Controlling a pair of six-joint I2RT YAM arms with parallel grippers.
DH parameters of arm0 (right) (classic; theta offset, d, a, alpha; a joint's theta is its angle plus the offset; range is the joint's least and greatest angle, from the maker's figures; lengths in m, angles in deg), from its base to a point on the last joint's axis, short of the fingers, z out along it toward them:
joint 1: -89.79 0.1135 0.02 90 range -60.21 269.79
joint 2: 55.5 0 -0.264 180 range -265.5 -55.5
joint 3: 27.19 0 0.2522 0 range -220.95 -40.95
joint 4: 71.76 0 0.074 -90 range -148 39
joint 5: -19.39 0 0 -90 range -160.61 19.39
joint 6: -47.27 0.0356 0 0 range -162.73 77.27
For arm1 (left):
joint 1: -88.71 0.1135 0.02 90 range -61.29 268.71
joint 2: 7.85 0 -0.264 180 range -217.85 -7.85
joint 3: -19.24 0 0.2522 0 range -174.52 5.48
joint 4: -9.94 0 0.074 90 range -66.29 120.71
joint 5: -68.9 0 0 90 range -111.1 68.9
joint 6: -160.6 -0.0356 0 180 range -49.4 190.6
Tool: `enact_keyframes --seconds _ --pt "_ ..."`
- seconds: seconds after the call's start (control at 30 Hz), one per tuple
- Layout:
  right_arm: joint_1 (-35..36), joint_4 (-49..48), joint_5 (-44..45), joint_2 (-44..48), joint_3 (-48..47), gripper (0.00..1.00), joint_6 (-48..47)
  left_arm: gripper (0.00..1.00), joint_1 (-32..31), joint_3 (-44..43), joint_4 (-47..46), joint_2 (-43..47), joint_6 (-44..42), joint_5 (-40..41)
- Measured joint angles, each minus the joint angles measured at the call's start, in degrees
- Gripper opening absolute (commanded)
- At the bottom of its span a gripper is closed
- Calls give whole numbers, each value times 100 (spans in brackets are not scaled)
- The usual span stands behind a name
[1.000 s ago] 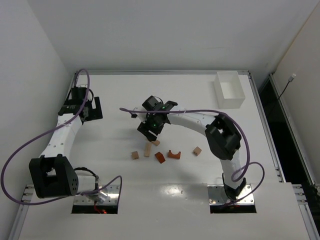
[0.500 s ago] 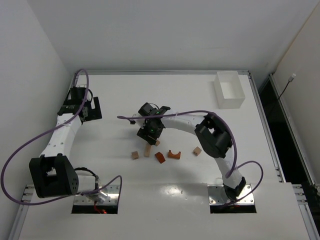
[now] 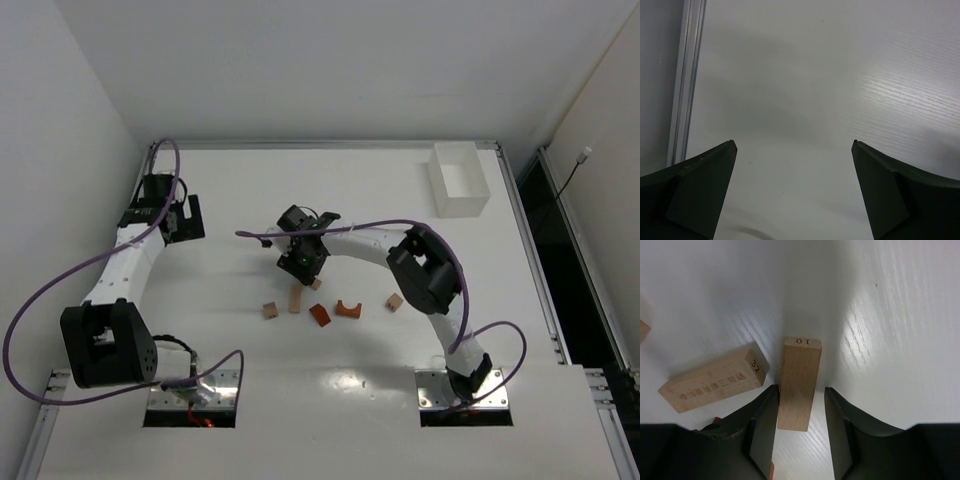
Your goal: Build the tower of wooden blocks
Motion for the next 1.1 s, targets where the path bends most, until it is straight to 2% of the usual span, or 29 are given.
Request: enact_keyframes --seconds 0.1,0.17,0.2,0.23,0.27,0.47,0.6,0.73,0.9,1.1 --pt "26 -4 107 -33 101 38 -33 100 11 0 -20 -70 0 0" --pt "28 -17 144 -26 109 33 -44 100 22 0 -20 -103 0 2" --pt "28 -26 151 -22 129 15 -39 100 28 0 -26 -114 0 0" --pt "28 -35 146 -20 138 3 -66 100 35 0 -39 -129 0 0" --pt "28 -39 201 -4 142 0 -57 100 37 0 -46 -142 0 2" --pt "68 52 505 -4 46 0 153 100 39 0 -79 -181 0 7" --pt "-13 345 975 -13 -463 0 514 100 39 -2 -146 -181 7 83" --pt "-238 444 1504 76 -1060 0 1279 100 39 -7 -201 -181 48 168" --pt "-483 656 1947 483 -1097 0 2417 100 39 -101 -188 -245 210 203" --pt "-824 769 1856 487 -1305 0 3609 100 39 -127 -188 -271 297 205"
